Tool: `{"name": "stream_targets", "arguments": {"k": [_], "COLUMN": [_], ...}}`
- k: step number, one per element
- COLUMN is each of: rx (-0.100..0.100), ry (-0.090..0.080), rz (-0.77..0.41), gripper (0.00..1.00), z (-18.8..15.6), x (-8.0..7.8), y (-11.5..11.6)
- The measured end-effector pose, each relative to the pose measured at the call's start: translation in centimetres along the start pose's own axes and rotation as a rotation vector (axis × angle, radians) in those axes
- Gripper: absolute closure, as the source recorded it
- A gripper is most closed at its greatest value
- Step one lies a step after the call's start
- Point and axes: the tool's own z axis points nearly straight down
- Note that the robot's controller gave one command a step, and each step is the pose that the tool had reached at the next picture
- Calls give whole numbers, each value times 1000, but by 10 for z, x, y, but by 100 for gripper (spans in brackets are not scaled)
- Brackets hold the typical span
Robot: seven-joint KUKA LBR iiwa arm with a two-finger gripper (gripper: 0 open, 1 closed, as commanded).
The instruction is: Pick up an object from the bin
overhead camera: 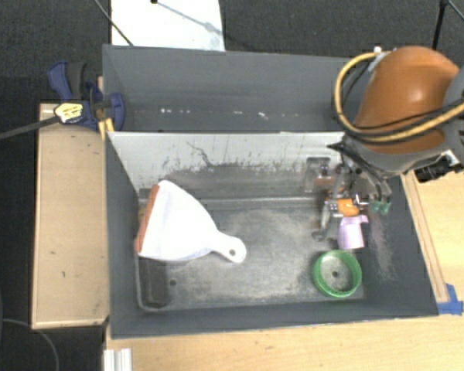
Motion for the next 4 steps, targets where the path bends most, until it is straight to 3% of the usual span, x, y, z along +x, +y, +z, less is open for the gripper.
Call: {"name": "stream_targets", "arguments": {"k": [1, 2, 3, 4], "rx": [0, 1, 1, 1], "ry": [-8, -13, -12, -7], "rz": [0, -77, -187, -367], "gripper": [0, 0, 0, 100], "z": [-5, 42, 109, 162], "x": [-1, 17, 24, -6], "y": [0, -10, -48, -85]}}
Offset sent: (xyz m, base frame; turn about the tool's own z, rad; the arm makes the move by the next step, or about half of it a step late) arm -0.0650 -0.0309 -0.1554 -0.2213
